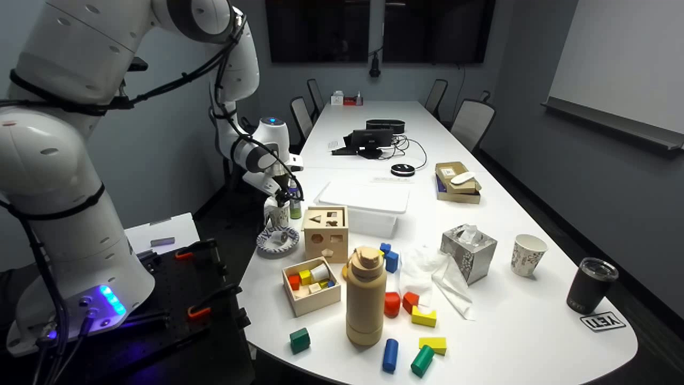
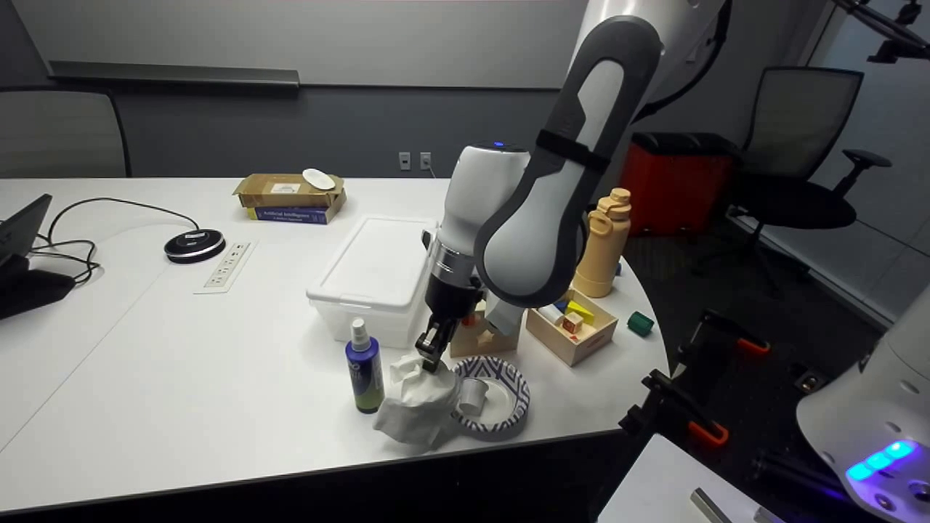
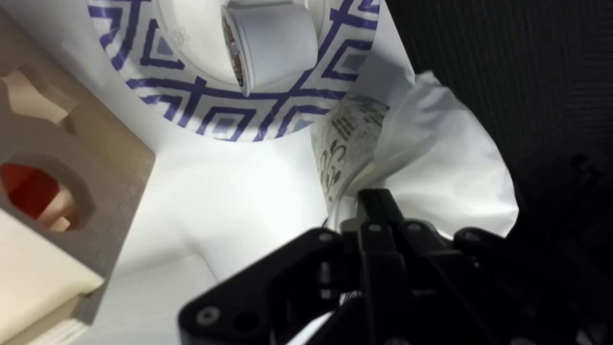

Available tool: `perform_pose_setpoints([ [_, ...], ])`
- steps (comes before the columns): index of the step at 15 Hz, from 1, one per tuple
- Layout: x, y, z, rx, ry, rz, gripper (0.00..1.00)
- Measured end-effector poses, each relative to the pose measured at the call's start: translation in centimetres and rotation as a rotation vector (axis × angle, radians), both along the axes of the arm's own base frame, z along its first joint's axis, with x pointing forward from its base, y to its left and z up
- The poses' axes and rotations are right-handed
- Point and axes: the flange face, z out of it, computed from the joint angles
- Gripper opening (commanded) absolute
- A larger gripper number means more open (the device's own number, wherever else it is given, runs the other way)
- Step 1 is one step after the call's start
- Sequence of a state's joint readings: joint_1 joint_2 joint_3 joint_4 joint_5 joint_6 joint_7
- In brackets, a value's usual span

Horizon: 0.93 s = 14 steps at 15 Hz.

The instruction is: Use the napkin to wipe the rim of the paper cup

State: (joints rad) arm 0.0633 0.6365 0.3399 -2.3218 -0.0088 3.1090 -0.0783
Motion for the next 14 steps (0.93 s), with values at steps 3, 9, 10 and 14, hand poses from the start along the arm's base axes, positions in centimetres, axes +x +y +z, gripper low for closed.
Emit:
perform_pose_setpoints([
  [3, -0.6, 0.2, -0.4, -0.01, 0.049, 0.003, 0.0],
  [9, -0.8, 1.1, 0.4, 0.05, 0.098, -0.05, 0.0],
  [10, -0.7, 1.2, 0.7, 0.063, 0.097, -0.058, 0.0],
  [14, 0.1, 1.1, 1.6, 0.101, 0.055, -0.088, 0.0],
])
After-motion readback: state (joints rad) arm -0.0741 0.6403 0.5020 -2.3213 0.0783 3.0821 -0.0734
